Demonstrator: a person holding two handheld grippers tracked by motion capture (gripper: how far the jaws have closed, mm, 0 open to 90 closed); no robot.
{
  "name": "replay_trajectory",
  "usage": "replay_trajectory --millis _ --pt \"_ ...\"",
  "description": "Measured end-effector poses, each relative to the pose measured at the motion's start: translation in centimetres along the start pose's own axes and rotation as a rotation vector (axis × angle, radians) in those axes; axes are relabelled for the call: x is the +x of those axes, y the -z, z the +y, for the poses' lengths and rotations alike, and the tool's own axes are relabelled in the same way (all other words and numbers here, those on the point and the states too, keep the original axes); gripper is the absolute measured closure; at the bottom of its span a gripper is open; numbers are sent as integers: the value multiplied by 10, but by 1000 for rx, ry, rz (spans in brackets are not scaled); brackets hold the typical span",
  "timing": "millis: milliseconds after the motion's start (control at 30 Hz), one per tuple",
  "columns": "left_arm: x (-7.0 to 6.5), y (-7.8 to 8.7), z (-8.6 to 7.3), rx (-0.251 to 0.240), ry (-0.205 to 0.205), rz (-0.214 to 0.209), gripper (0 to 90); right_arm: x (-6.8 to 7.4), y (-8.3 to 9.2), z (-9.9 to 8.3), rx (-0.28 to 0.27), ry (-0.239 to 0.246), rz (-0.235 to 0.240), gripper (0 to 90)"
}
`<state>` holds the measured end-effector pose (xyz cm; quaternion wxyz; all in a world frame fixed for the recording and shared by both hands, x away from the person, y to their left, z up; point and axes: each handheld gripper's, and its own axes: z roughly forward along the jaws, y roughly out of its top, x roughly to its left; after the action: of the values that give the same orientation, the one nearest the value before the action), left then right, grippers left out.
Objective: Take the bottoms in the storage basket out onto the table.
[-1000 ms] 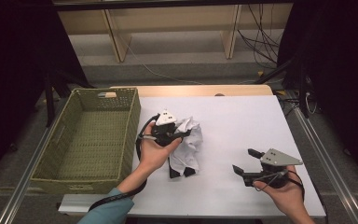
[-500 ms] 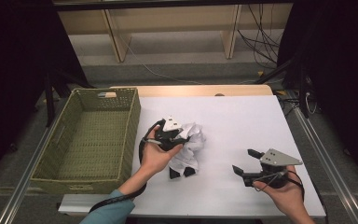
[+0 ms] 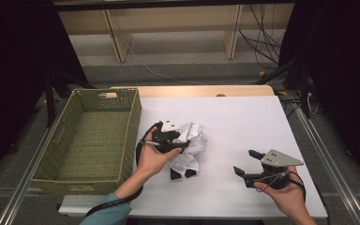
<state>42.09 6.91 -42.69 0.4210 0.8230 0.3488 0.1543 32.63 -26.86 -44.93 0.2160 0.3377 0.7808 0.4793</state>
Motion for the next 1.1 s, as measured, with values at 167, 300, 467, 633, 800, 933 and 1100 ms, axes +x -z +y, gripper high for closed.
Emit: replay_trajectory --millis 167,300,467,633,800,933,1100 --pt "0 5 0 -7 12 12 330 0 0 0 0 -1 -1 181" --pt "-2 10 1 -19 19 9 241 0 0 0 1 -1 -3 181" --pt "-3 16 2 -25 15 2 158 0 0 0 -1 -1 -3 181" --pt "-3 25 2 -37 3 -8 143 0 0 0 -1 -3 -2 179" --pt "-4 37 2 -50 -8 -15 104 -1 1 0 2 -7 -5 179" --pt "-4 46 2 -66 -13 -13 86 -1 1 0 3 -7 -6 178" --pt "-1 60 3 -86 -6 -12 79 -1 1 0 0 -5 -6 178"
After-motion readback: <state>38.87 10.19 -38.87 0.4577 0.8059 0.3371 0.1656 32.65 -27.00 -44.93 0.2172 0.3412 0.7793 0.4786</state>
